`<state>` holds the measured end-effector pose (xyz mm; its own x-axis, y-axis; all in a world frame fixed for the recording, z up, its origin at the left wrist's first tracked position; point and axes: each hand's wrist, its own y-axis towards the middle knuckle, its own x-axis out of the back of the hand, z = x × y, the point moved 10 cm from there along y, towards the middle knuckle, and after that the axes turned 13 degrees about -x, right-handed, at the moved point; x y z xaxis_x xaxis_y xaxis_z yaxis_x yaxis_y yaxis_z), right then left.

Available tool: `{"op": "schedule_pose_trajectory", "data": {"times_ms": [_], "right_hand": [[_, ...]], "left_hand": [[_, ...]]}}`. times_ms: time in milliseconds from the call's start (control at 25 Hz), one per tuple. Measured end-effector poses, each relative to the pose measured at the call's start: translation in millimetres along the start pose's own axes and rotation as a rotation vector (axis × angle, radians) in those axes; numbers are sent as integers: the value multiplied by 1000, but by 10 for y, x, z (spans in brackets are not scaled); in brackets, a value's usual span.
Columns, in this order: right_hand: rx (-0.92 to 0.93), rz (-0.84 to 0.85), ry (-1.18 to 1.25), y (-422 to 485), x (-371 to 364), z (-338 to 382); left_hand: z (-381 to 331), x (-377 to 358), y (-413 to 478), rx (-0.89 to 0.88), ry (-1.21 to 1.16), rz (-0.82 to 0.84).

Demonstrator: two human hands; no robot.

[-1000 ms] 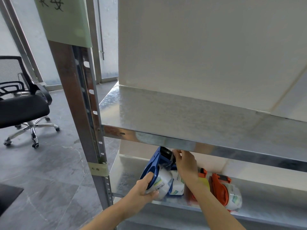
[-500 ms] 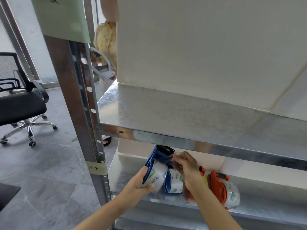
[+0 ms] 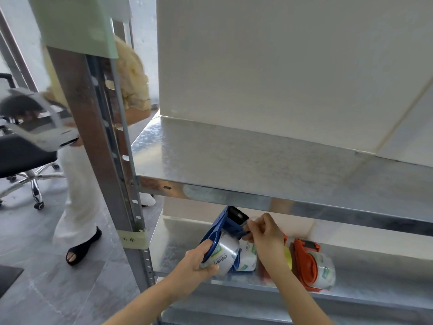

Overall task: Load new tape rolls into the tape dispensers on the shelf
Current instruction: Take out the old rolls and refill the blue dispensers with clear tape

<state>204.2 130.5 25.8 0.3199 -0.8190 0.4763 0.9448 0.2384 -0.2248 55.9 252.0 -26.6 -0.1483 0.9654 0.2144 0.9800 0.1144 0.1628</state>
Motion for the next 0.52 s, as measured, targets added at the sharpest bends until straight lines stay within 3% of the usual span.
{"op": "schedule_pose_trajectory", "data": {"times_ms": [80, 120, 280, 400, 520], "right_hand": [[116, -150, -411, 7, 66, 154], [165, -181, -486, 20, 67, 232], [78, 73, -321, 147, -137, 276], [23, 78, -283, 222, -188, 281], [148, 113, -548, 184, -376, 428]], "left_hand": [[26, -2, -28, 10, 1, 19], [38, -13, -42, 24, -17, 31], [46, -91, -74, 74, -105, 108], [57, -183, -70, 153, -242, 139], [183, -99, -15, 249, -247, -44]]}}
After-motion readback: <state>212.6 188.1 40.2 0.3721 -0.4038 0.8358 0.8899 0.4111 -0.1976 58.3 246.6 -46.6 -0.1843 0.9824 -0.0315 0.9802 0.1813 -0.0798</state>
